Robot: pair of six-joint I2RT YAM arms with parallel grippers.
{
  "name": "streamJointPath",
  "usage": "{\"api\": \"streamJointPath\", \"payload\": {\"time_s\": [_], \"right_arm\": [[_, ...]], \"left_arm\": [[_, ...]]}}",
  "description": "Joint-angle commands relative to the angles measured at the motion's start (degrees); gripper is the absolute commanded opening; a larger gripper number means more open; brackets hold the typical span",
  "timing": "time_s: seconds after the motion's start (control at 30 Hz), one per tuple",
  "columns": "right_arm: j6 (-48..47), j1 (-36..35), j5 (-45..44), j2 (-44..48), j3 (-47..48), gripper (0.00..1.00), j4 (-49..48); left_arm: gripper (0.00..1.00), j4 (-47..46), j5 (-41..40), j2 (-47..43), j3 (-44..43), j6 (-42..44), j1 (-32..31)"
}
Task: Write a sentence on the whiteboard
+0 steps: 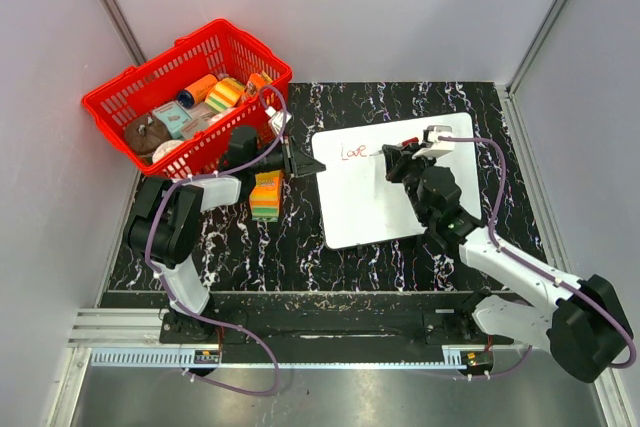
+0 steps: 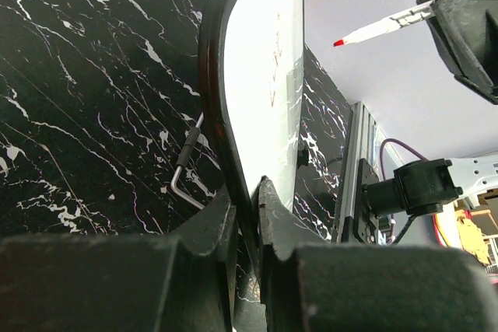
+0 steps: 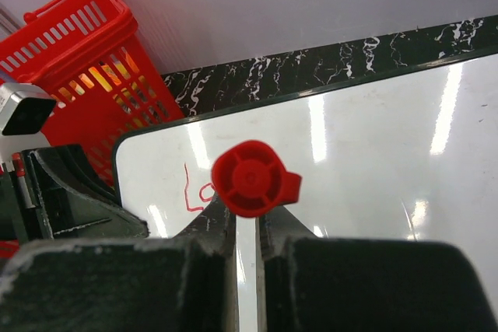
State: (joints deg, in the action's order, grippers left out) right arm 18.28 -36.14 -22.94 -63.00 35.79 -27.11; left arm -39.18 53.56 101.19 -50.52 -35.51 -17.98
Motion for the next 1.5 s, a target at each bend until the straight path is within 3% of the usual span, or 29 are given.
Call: {"api": "streamJointPath", "payload": {"time_s": [0.0, 0.23, 0.43, 0.67, 0.97, 1.1, 1.2, 1.23, 1.37, 1.47], "right_arm": [[0.5, 0.4, 0.7, 1.8, 2.1, 0.0, -0.4], [0.1, 0.5, 0.8, 2.4, 2.9, 0.0, 1.4], [-0.3, 0.6, 0.4, 2.6, 2.8, 0.0, 2.2], [-0.7, 0.8, 0.2, 3.2, 3.1, 0.0, 2.7], [-1.4, 0.8, -0.3, 4.5, 3.1, 0.0, 3.1], [-1.5, 0.8, -0.4, 5.0, 3.0, 0.0, 3.4], [-1.5, 0.8, -0.4, 5.4, 2.7, 0.0, 3.6], [-1.6, 0.8, -0.4, 5.5, 2.8, 0.0, 3.7], [-1.7, 0.9, -0.4, 5.7, 2.7, 0.0, 4.3], [-1.8, 0.9, -0.1, 6.1, 2.7, 0.0, 4.9]], "left_arm": [[0.07, -3.6, -0.6, 0.3, -0.2, 6.7, -1.0], [0.3, -2.4, -1.0, 0.7, -0.8, 7.0, -1.0], [0.36, -2.3, -1.8, 0.3, -0.5, 7.8, -1.0], [0.61, -5.5, -0.7, 0.8, 0.0, 6.0, -1.0], [0.68, -5.6, 1.2, 5.2, -4.0, 3.6, -1.8], [0.65, -3.5, 2.0, 7.0, -6.4, 4.0, -3.3], [0.47, -1.5, 2.1, 7.1, -7.3, 5.3, -3.7], [0.3, -1.6, 2.3, 7.2, -7.5, 5.2, -3.7], [0.0, 0.8, 2.9, 7.9, -9.0, 6.4, -3.7], [0.0, 5.8, 2.7, 7.4, -10.3, 10.1, -3.7]]}}
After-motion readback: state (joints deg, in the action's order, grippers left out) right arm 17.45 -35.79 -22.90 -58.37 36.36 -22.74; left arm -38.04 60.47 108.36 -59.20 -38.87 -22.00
